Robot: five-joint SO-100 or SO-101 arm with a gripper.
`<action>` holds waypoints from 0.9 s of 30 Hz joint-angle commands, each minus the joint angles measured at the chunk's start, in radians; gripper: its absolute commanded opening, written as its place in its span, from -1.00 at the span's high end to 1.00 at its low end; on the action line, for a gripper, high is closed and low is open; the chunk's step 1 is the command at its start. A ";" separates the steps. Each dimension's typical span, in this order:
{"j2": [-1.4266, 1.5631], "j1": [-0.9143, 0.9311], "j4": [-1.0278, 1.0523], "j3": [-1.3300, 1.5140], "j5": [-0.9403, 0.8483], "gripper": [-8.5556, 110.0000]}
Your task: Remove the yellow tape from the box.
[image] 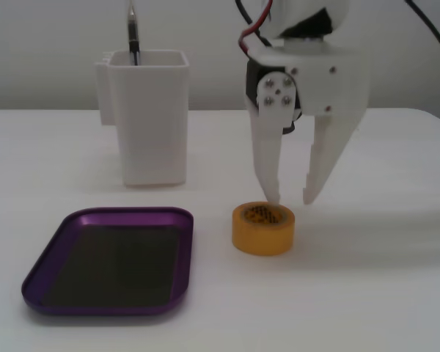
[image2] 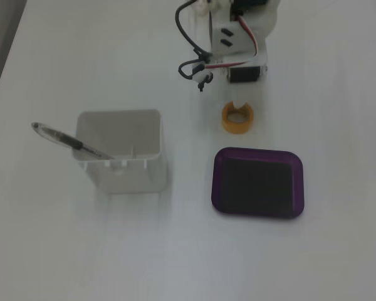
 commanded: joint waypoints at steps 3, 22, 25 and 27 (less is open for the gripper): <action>0.252 0.003 0.118 -0.035 -0.037 0.60; 1.197 0.196 0.015 0.715 -0.032 0.59; 1.344 0.206 -0.069 0.894 -0.025 0.59; 1.448 0.206 -0.115 0.999 -0.025 0.59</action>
